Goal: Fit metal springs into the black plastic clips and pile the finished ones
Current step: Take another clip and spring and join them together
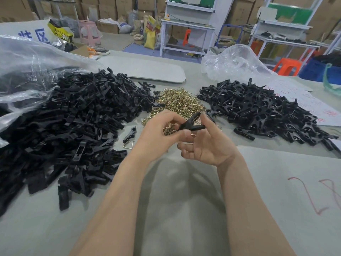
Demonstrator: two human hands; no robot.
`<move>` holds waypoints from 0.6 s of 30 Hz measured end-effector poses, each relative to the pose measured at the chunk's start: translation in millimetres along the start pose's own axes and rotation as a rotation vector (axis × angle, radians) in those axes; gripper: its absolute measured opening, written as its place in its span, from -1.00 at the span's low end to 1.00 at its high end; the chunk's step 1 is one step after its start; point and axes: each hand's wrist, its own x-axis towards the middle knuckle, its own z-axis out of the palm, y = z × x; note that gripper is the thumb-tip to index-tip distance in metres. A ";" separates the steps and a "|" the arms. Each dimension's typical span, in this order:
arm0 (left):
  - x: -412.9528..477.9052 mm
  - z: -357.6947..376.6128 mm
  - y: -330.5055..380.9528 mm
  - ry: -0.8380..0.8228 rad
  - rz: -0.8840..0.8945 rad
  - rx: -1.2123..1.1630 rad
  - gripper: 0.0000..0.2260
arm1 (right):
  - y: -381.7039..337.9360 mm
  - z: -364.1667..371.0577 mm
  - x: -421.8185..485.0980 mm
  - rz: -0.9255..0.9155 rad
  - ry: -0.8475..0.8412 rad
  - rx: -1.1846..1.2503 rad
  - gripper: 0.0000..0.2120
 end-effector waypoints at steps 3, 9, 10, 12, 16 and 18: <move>0.4 -1.1 0.3 -0.004 0.015 0.015 -0.76 | -0.4 -2.8 0.9 0.007 -0.027 -0.044 -0.32; 0.9 -0.2 1.5 -0.034 0.057 0.037 -0.82 | 8.2 -0.2 7.6 -0.039 -0.033 0.042 -0.35; 0.8 0.2 2.4 -0.039 0.071 0.047 -0.81 | 10.0 0.0 9.0 -0.049 -0.018 0.067 -0.35; 0.9 0.8 3.9 -0.038 0.100 0.074 -0.76 | 12.1 0.8 11.5 -0.068 0.014 0.100 -0.37; 1.3 1.3 2.8 -0.036 0.130 0.113 -0.74 | 14.4 -0.5 12.9 -0.097 0.055 0.095 -0.42; 1.6 1.8 -0.7 -0.027 0.124 0.122 -0.75 | 13.1 0.1 13.1 -0.082 0.065 0.075 -0.43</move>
